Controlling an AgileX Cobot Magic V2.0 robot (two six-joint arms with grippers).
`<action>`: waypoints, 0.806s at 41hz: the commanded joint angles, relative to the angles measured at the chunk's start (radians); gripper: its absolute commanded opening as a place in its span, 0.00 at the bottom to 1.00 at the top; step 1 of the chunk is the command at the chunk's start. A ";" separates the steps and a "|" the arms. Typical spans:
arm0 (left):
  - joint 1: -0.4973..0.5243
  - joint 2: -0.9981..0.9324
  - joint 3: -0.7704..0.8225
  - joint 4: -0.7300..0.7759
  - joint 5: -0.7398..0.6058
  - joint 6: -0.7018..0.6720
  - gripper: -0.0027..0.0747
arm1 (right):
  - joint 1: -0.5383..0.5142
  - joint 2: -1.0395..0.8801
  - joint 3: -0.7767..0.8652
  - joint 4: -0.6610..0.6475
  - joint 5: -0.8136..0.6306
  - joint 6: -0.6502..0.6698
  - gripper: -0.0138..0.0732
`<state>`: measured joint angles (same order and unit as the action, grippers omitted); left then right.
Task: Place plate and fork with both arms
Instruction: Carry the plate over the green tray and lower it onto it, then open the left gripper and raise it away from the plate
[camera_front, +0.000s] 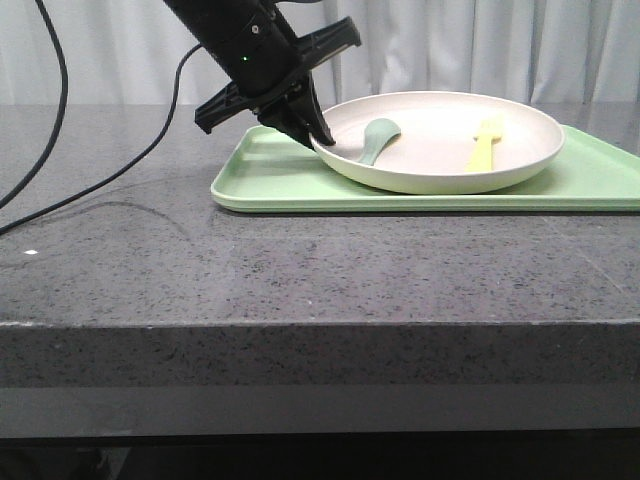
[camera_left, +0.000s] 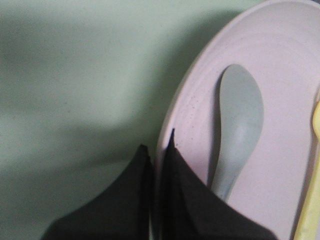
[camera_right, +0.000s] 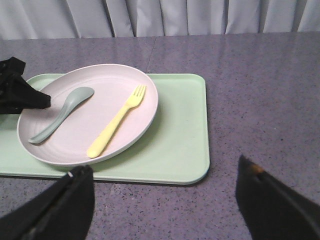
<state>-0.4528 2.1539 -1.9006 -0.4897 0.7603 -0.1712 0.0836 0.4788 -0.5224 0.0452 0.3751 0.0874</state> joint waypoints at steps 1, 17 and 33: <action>-0.007 -0.057 -0.038 -0.036 -0.050 -0.017 0.01 | 0.002 0.011 -0.040 -0.010 -0.077 -0.003 0.85; -0.007 -0.042 -0.053 -0.044 -0.013 -0.015 0.30 | 0.002 0.011 -0.040 -0.010 -0.076 -0.003 0.85; -0.007 -0.048 -0.329 0.077 0.189 0.017 0.61 | 0.002 0.011 -0.040 -0.010 -0.076 -0.003 0.85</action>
<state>-0.4528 2.1733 -2.1428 -0.4393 0.9191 -0.1624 0.0836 0.4788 -0.5224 0.0452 0.3751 0.0874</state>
